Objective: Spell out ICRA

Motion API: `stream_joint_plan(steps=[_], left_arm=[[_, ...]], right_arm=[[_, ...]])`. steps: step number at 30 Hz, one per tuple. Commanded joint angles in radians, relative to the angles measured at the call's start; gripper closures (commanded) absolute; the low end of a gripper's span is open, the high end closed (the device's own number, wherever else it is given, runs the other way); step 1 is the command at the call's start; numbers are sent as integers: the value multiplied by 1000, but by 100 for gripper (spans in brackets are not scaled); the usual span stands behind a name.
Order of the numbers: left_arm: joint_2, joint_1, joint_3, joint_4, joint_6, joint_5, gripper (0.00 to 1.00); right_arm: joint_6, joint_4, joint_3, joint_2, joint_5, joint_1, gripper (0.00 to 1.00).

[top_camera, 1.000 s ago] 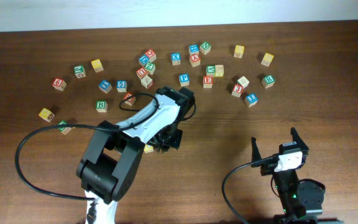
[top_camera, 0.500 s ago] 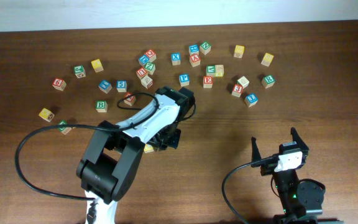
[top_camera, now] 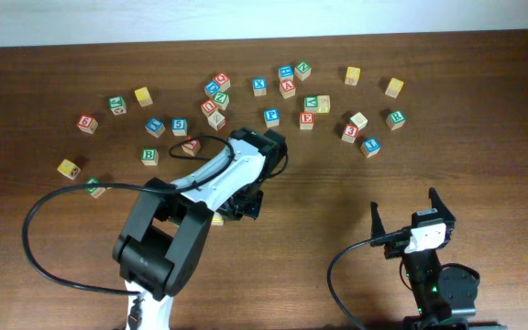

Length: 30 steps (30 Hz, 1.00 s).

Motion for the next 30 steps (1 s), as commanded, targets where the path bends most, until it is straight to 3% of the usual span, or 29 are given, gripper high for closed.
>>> stream_joint_plan(steps=[1, 30], left_arm=[[-21, 23, -10, -2, -11, -27, 99], [-21, 31, -10, 59, -57, -28, 100]], right_arm=[[3, -6, -5, -6, 8, -6, 2], [3, -6, -5, -6, 8, -6, 2]])
